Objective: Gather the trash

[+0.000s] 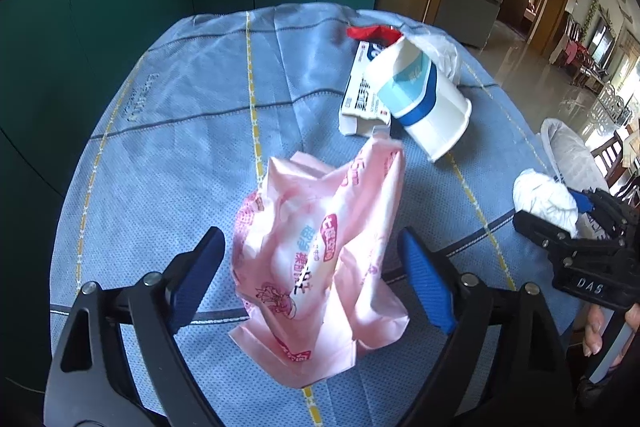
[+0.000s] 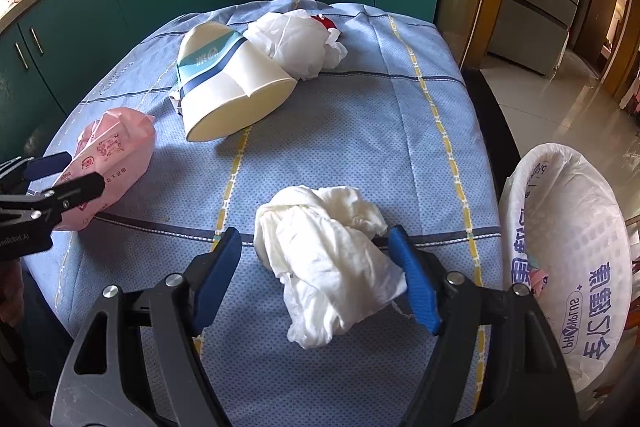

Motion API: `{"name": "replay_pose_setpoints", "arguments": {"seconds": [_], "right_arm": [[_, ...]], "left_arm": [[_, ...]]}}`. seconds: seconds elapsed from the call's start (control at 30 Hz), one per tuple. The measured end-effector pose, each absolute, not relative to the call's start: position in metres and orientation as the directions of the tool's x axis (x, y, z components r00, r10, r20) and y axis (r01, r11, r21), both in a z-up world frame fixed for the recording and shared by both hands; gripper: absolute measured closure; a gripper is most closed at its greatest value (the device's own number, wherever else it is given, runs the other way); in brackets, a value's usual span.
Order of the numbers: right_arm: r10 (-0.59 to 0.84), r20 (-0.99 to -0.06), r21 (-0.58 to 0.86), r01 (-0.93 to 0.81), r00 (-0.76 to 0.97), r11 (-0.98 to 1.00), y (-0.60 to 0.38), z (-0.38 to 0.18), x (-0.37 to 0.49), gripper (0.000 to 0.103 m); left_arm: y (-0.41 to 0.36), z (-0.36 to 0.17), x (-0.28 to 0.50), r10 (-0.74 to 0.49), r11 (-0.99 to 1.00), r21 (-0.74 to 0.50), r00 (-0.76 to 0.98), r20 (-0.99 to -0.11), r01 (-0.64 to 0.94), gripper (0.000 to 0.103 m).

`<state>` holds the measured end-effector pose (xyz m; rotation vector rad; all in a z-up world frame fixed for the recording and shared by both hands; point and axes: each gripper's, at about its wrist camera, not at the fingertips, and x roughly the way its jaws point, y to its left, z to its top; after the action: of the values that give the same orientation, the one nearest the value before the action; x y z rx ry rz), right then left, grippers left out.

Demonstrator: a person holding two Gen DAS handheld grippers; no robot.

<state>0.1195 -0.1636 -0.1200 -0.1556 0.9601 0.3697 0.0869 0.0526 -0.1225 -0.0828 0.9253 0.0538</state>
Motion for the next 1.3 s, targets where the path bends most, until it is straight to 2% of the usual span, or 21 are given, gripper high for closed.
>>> {"name": "replay_pose_setpoints", "arguments": {"seconds": [0.13, 0.23, 0.33, 0.57, 0.77, 0.87, 0.93, 0.97, 1.1, 1.17, 1.3], "right_arm": [[0.236, -0.824, 0.031, -0.375, 0.515, 0.927, -0.163, -0.122, 0.12, 0.029], [0.235, -0.824, 0.025, -0.382, 0.515, 0.924, -0.162, -0.123, 0.119, 0.029], [0.237, -0.826, 0.019, -0.394, 0.512, 0.919, -0.159, -0.123, 0.116, 0.029], [0.266, -0.813, 0.037, -0.409, 0.518, 0.912, -0.163, -0.118, 0.113, 0.059], [0.3, -0.772, 0.054, -0.413, 0.56, 0.909, -0.173, -0.099, 0.108, 0.062], [0.299, -0.755, 0.059, -0.395, 0.583, 0.917, -0.184, -0.087, 0.107, 0.062], [0.288, -0.749, 0.056, -0.376, 0.596, 0.925, -0.194, -0.082, 0.106, 0.062], [0.281, -0.747, 0.055, -0.366, 0.603, 0.929, -0.198, -0.08, 0.107, 0.062], [0.243, -0.736, 0.045, -0.313, 0.632, 0.949, -0.221, -0.074, 0.107, 0.062], [0.216, -0.727, 0.037, -0.277, 0.652, 0.96, -0.235, -0.07, 0.106, 0.062], [0.157, -0.697, 0.039, -0.182, 0.7, 0.983, -0.274, -0.056, 0.105, 0.062]], "left_arm": [[0.045, -0.115, 0.086, 0.032, 0.998, -0.012, 0.622, -0.782, -0.067, 0.016], [0.04, -0.116, 0.087, 0.021, 0.999, -0.006, 0.615, -0.788, -0.042, 0.027], [0.035, -0.121, 0.088, 0.021, 1.0, 0.003, 0.605, -0.796, -0.03, 0.028], [0.035, -0.123, 0.089, 0.009, 1.0, -0.01, 0.595, -0.803, -0.029, 0.027], [0.045, -0.126, 0.09, -0.017, 0.997, -0.058, 0.58, -0.814, -0.051, 0.019], [0.047, -0.129, 0.091, -0.028, 0.996, -0.069, 0.568, -0.822, -0.051, 0.019], [0.044, -0.131, 0.091, -0.027, 0.997, -0.061, 0.562, -0.826, -0.042, 0.025], [0.044, -0.132, 0.093, -0.03, 0.998, -0.059, 0.559, -0.828, -0.034, 0.034], [0.037, -0.129, 0.091, -0.047, 0.998, -0.062, 0.569, -0.821, -0.007, 0.047], [0.036, -0.126, 0.089, -0.05, 0.998, -0.063, 0.581, -0.812, -0.002, 0.052], [0.032, -0.106, 0.079, -0.059, 0.998, -0.063, 0.621, -0.781, 0.016, 0.053]]}}
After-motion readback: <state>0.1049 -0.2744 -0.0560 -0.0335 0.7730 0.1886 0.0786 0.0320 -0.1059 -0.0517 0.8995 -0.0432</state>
